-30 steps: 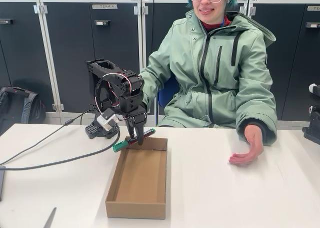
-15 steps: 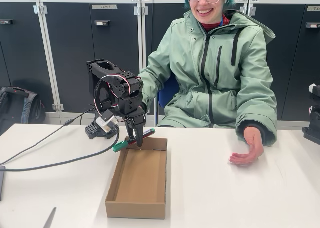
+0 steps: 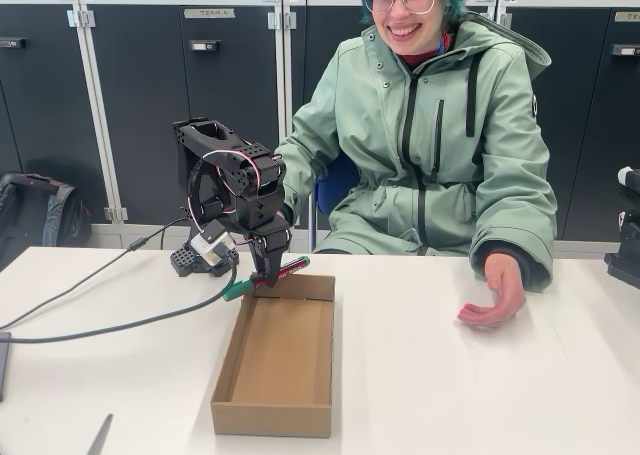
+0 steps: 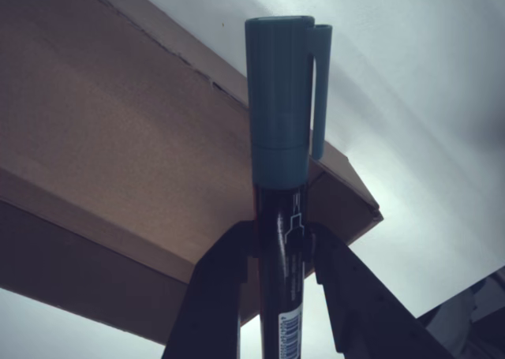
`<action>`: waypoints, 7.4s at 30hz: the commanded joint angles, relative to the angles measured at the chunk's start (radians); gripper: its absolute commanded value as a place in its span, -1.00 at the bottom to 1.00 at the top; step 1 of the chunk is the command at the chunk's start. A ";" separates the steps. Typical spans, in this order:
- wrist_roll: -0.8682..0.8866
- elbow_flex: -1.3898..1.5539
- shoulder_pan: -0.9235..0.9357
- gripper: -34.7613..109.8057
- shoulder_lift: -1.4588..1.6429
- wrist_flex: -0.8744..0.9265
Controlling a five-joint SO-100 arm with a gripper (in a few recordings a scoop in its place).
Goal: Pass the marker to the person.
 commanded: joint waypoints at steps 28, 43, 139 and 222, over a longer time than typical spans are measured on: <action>-0.003 -0.650 0.075 -0.59 0.100 0.255; -0.140 -0.948 0.149 -0.59 0.196 -0.130; -0.002 -0.969 -0.667 -0.59 -0.419 -0.414; 0.023 -0.845 -0.520 -0.11 -0.581 -0.706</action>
